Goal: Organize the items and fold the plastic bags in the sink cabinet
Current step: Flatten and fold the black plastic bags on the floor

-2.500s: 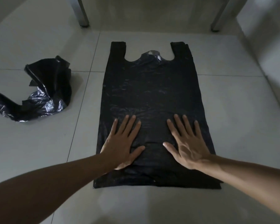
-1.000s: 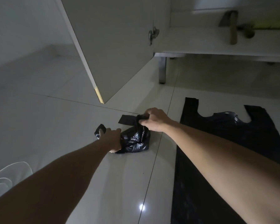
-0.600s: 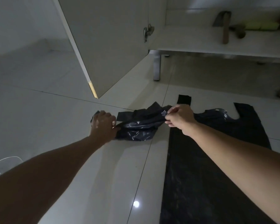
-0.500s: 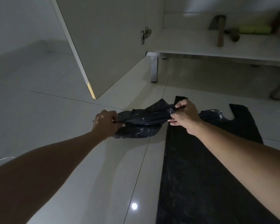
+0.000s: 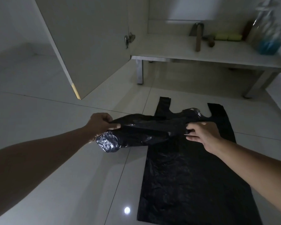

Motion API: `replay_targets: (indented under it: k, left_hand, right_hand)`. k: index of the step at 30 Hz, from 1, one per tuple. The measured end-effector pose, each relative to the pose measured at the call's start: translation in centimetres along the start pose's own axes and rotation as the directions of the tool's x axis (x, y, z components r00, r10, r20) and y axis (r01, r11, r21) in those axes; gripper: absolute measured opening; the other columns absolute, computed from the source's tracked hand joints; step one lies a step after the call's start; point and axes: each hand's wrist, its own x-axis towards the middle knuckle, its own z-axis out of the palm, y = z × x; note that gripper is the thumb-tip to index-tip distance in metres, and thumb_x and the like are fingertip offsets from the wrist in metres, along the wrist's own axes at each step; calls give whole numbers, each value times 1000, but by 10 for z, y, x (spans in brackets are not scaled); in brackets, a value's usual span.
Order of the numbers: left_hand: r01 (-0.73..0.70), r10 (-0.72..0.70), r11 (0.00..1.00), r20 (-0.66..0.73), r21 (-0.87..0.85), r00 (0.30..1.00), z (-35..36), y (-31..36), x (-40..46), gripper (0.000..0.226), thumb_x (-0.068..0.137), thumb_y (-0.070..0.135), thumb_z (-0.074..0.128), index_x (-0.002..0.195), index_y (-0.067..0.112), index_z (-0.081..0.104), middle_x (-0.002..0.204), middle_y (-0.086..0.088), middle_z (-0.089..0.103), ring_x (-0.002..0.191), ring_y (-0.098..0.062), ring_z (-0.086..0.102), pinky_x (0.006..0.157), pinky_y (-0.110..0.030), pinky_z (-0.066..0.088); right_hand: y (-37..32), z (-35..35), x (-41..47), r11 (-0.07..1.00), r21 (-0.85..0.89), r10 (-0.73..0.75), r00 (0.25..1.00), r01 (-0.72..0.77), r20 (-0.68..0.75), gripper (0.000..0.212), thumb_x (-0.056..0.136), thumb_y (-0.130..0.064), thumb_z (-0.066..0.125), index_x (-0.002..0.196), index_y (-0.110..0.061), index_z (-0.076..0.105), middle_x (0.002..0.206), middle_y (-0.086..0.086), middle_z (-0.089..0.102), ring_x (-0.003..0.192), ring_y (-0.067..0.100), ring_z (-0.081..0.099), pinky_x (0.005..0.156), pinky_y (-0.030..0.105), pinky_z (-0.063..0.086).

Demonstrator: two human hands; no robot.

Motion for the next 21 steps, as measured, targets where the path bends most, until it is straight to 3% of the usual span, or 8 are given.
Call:
replay_targets:
  k: [4,7,9,12,14,16,18,21]
  left_hand:
    - [-50,27,993,-207,-107,978,1,18,7,35,66,-2,82,61,13,51,57,-3,51,41,-4,48,41,-15,39]
    - [-137,62,967,-321,-215,945,11,41,15,36,69,-6,79,62,16,50,60,-4,52,46,-9,51,44,-18,44]
    - [-259,208,957,-311,-132,927,20,51,14,34,69,-5,79,69,18,54,64,-4,57,54,-13,54,51,-23,47]
    - [-469,495,866,-158,173,854,29,49,4,33,68,6,80,92,22,65,73,1,64,67,-12,58,67,-24,47]
    - [-602,650,710,-9,364,760,39,41,-12,30,71,11,76,100,20,70,76,1,63,74,-16,58,71,-28,43]
    - [-758,761,482,218,440,610,54,26,-36,15,76,10,67,88,16,73,73,0,63,74,-14,54,66,-26,37]
    - [-857,737,333,458,394,497,71,7,-63,14,76,10,65,83,19,73,74,4,62,78,-4,46,68,-22,36]
    - [-906,536,301,733,298,419,96,-13,-100,29,81,12,66,106,26,71,107,4,60,103,-3,46,85,-18,36]
  right_hand:
    - [-2,-26,2,975,216,60,996,-46,-61,20,78,-9,79,90,-5,63,97,17,68,84,30,72,77,41,60]
    - [-10,-33,3,966,259,16,999,-3,-46,8,82,4,71,84,0,65,97,18,71,81,26,72,72,37,62]
    - [-16,-38,5,945,325,23,993,16,-117,14,80,14,66,85,1,63,100,20,67,86,29,70,71,40,62]
    - [-21,-57,10,918,395,60,978,25,-201,30,77,20,57,94,-5,60,101,15,59,94,32,62,73,45,60]
    - [-15,-72,12,925,380,89,974,-2,-211,39,76,21,52,103,-6,59,109,16,57,98,33,60,72,45,60]
    - [-2,-86,11,966,245,134,968,-81,-211,39,78,21,50,106,-4,59,113,16,55,93,32,59,71,42,58]
    - [14,-98,10,978,101,199,951,-180,-237,38,83,18,51,114,-2,58,111,17,55,82,28,57,69,41,57]
    - [36,-112,7,960,27,279,939,-279,-203,28,89,-1,56,118,0,55,110,18,56,84,29,58,60,44,56]
